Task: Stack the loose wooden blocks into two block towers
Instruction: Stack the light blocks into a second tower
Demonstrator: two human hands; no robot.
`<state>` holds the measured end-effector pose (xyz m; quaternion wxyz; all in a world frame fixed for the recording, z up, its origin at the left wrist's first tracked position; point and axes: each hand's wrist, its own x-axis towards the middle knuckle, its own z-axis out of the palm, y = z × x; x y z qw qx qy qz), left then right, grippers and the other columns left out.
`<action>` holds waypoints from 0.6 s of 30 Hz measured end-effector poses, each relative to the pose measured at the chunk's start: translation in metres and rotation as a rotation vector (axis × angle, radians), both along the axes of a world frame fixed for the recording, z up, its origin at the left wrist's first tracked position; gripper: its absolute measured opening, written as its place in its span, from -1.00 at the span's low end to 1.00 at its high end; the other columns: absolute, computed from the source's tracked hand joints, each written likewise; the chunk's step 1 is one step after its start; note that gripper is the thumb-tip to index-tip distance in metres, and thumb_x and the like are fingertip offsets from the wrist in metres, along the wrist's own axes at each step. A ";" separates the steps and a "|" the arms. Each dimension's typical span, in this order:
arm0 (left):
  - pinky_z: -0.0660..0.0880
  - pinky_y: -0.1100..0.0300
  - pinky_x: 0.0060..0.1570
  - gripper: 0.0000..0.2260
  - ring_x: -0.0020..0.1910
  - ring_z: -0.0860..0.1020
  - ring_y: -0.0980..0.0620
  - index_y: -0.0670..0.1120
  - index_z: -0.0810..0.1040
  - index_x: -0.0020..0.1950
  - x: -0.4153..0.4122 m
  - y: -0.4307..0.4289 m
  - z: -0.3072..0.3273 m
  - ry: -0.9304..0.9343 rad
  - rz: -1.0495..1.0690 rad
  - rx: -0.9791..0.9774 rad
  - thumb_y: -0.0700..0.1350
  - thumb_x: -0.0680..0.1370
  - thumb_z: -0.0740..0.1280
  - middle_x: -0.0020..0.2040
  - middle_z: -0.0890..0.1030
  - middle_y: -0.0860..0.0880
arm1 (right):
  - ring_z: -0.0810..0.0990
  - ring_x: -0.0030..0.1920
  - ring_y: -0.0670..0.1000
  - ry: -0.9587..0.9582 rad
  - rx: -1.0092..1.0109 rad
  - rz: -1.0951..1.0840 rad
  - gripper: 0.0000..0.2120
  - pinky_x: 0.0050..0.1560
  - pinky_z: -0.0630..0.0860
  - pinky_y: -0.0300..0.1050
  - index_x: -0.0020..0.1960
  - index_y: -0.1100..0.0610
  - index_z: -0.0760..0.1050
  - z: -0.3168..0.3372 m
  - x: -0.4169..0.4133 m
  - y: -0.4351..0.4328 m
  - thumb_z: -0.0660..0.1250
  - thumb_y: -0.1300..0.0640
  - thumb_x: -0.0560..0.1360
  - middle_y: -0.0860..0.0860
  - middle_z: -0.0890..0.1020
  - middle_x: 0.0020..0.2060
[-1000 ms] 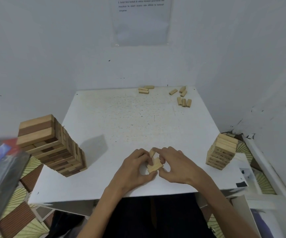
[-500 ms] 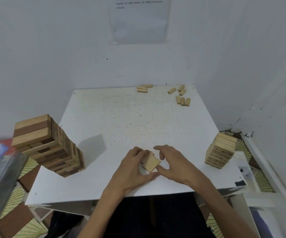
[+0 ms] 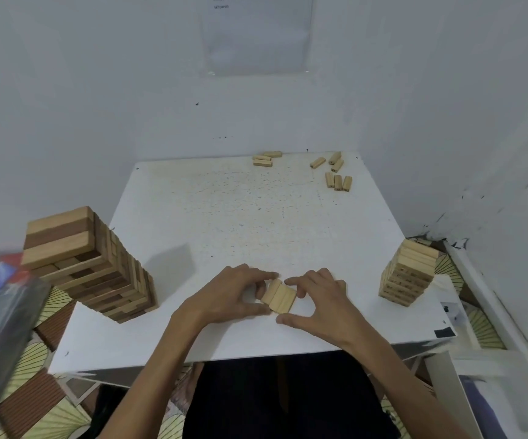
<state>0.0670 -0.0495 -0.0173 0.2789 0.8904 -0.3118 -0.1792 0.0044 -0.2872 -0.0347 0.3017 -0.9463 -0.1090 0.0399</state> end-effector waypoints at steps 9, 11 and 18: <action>0.36 0.33 -0.09 -0.55 -0.10 0.48 0.22 0.11 0.58 0.23 -0.014 -0.011 -0.005 -0.014 0.167 -0.128 0.11 0.39 0.60 -0.17 0.59 0.21 | 0.36 0.18 -0.18 -0.028 0.066 0.039 -0.39 0.21 0.29 -0.07 0.34 -0.12 0.53 -0.002 0.003 -0.001 0.30 -0.36 0.36 -0.25 0.42 0.02; 0.38 0.34 -0.07 -0.49 -0.09 0.48 0.23 0.11 0.57 0.28 -0.013 -0.010 -0.004 0.021 0.172 -0.122 0.13 0.38 0.62 -0.15 0.60 0.20 | 0.35 0.17 -0.21 -0.022 0.063 0.051 -0.40 0.22 0.29 -0.09 0.34 -0.12 0.52 -0.001 0.003 0.000 0.29 -0.33 0.37 -0.26 0.42 0.03; 0.38 0.39 -0.12 -0.48 -0.11 0.50 0.23 0.07 0.62 0.30 -0.012 -0.012 0.000 0.018 0.139 -0.120 0.12 0.38 0.63 -0.17 0.61 0.17 | 0.33 0.17 -0.28 0.005 0.061 0.082 -0.41 0.22 0.28 -0.15 0.36 -0.12 0.48 0.001 0.006 -0.004 0.29 -0.34 0.40 -0.33 0.39 0.01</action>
